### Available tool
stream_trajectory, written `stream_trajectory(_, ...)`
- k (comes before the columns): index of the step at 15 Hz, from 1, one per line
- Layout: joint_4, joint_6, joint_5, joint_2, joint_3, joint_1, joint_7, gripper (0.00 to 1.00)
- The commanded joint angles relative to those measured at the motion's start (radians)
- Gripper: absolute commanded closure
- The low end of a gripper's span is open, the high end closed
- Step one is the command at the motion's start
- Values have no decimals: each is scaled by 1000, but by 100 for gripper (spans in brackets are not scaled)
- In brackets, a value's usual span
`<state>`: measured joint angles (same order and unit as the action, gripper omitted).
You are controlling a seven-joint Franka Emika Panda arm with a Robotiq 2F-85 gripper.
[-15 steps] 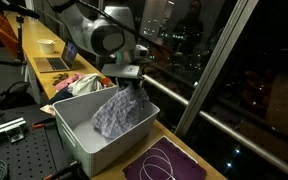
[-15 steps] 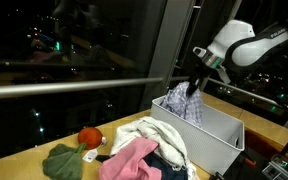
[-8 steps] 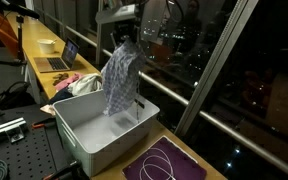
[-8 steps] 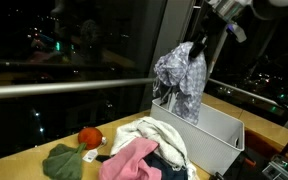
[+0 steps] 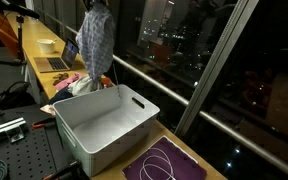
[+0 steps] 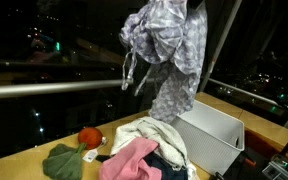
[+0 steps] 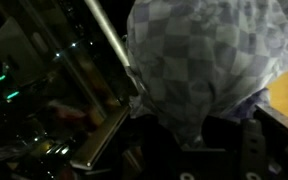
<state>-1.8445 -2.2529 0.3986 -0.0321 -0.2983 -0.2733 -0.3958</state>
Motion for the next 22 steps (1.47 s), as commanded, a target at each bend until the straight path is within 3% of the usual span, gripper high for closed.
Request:
stream_trajectory(1, 201, 159, 96, 102, -82, -84, 63, 100)
stream_trajectory(5, 317, 249, 148, 175, -124, -163, 79, 100)
stream_trajectory(12, 372, 256, 158, 288, -109, -227, 80, 100)
stream_trajectory(13, 377, 256, 156, 300, -107, -232, 80, 91)
stream_trajectory(14, 378, 256, 154, 308, -104, -235, 78, 74)
stream_trajectory(18, 358, 245, 125, 298, -91, -214, 53, 45)
stream_trajectory(22, 294, 209, 71, 236, -57, -144, 2, 16)
